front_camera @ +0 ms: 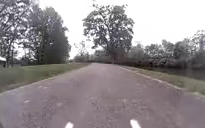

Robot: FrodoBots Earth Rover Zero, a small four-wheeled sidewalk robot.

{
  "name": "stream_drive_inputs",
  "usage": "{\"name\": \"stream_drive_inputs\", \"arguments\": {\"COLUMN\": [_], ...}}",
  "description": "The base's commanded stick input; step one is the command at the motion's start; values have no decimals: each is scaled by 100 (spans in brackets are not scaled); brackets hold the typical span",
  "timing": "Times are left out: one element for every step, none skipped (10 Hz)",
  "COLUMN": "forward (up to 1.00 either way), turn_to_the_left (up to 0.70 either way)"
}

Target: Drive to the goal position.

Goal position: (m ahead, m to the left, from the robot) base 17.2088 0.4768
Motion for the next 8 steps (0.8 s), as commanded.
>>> {"name": "stream_drive_inputs", "arguments": {"forward": [70, 70, 70, 70, 70, 70, 70, 70], "turn_to_the_left": [0, 0, 0, 0, 0, 0, 0, 0]}}
